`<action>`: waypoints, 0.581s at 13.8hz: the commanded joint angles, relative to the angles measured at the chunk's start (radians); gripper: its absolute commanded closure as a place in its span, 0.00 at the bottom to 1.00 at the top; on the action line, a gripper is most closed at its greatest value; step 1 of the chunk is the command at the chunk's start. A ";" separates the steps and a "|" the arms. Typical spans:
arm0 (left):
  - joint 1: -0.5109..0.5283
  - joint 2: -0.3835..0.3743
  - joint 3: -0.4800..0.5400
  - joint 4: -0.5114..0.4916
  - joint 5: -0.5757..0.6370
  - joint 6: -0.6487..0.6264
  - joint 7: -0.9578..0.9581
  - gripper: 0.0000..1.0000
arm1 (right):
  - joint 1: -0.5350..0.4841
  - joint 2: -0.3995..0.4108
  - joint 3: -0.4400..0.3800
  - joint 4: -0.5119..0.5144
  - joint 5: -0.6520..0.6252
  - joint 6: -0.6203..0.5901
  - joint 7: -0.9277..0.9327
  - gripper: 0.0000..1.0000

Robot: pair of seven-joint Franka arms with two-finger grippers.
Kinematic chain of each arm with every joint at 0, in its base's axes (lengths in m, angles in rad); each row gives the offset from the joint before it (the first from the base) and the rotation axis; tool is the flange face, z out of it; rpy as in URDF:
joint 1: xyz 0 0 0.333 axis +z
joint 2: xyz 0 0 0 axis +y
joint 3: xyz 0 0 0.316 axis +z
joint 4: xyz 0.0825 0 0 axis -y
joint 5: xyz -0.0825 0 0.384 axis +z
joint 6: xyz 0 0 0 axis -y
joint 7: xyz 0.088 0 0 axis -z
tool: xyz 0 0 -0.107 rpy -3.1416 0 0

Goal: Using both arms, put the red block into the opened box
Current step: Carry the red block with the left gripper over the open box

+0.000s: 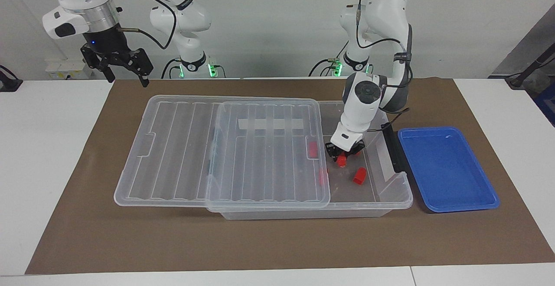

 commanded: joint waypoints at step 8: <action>-0.020 -0.023 0.010 -0.103 0.016 0.132 -0.031 0.27 | 0.003 -0.015 0.004 -0.002 0.009 -0.021 0.003 0.00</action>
